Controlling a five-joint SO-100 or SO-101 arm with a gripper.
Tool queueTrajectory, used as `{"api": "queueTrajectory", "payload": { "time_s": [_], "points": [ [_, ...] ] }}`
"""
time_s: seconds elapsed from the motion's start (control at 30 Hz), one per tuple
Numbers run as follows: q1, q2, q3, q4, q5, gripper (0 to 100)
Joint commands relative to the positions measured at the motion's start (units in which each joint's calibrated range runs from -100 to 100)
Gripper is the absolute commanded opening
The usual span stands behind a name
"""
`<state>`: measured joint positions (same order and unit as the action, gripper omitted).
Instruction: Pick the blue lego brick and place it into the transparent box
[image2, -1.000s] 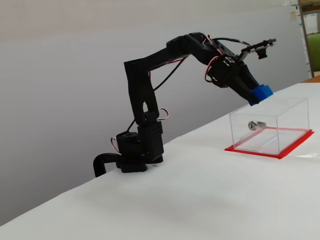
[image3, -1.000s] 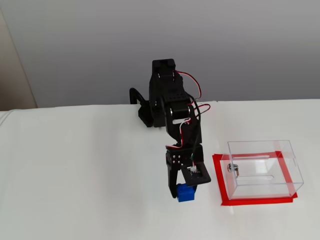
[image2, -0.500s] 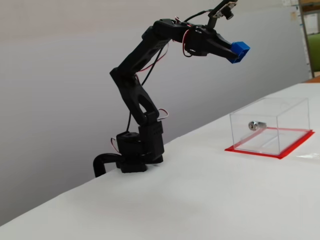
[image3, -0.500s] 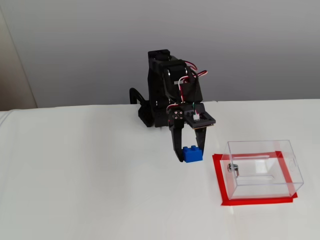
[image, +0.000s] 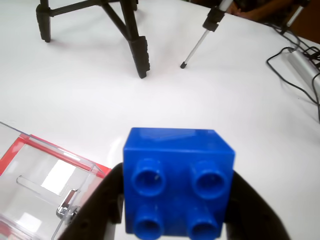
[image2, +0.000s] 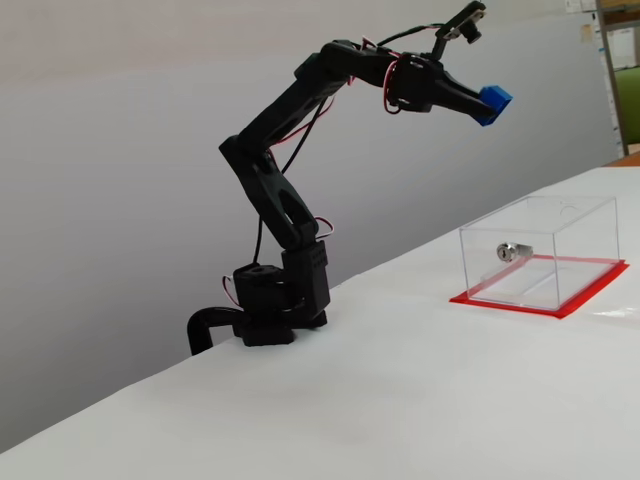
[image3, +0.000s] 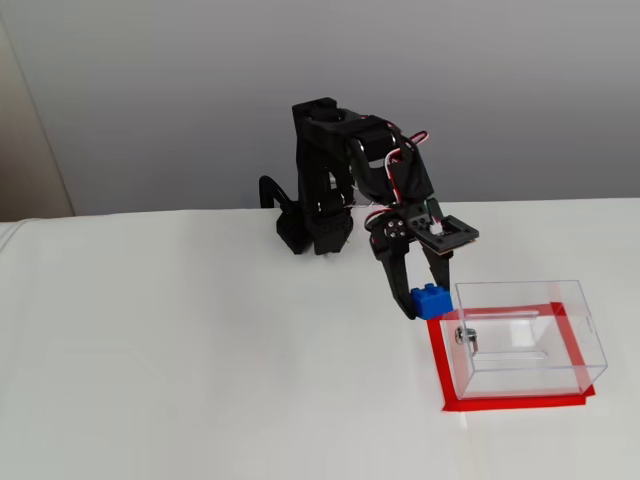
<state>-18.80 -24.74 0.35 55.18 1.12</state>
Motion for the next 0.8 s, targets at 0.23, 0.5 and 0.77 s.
{"api": "queueTrajectory", "payload": {
  "time_s": [0.23, 0.5, 0.77],
  "points": [
    [-16.3, 6.5, -5.1, -5.0, -0.1, 10],
    [-26.9, 13.7, -9.7, -6.7, -0.1, 10],
    [-34.8, 23.8, -15.6, -6.8, -0.1, 11]
  ]
}}
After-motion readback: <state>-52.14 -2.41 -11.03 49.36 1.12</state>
